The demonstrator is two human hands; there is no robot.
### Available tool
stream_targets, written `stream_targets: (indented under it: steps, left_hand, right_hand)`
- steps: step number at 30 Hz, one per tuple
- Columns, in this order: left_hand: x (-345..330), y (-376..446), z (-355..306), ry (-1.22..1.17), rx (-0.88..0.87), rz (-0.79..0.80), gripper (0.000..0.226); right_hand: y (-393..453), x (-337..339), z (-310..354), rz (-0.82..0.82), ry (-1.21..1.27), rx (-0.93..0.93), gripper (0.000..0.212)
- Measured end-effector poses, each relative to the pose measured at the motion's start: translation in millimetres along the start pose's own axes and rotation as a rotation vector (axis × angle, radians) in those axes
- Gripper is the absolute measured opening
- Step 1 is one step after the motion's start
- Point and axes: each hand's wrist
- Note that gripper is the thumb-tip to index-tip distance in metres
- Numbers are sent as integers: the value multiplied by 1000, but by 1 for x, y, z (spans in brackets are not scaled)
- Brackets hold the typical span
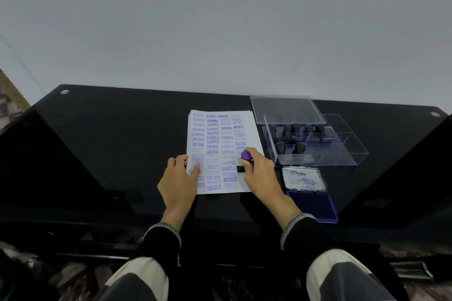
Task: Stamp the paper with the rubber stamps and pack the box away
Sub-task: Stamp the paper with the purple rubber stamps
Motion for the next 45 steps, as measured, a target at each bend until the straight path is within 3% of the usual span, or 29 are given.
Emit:
stream_targets:
  steps: [23,34,45]
  left_hand:
    - [0,0,0,0,1,6,33]
    - [-2,3,2,4,-8,2,35]
    - [-2,2,2,-10,-6,4,35]
  right_hand:
    - [5,0,-2,9,-6,14,7]
    - [-15,-5,0,-67,-12,30,18]
    - [5,0,-3,9,-27,13,10]
Point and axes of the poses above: each hand's wrist, its own y-axis towards the middle knuckle, its own x-axis out of the back of the hand, z = x × y, and after that the axes turned 15 degrees about x, right-handed
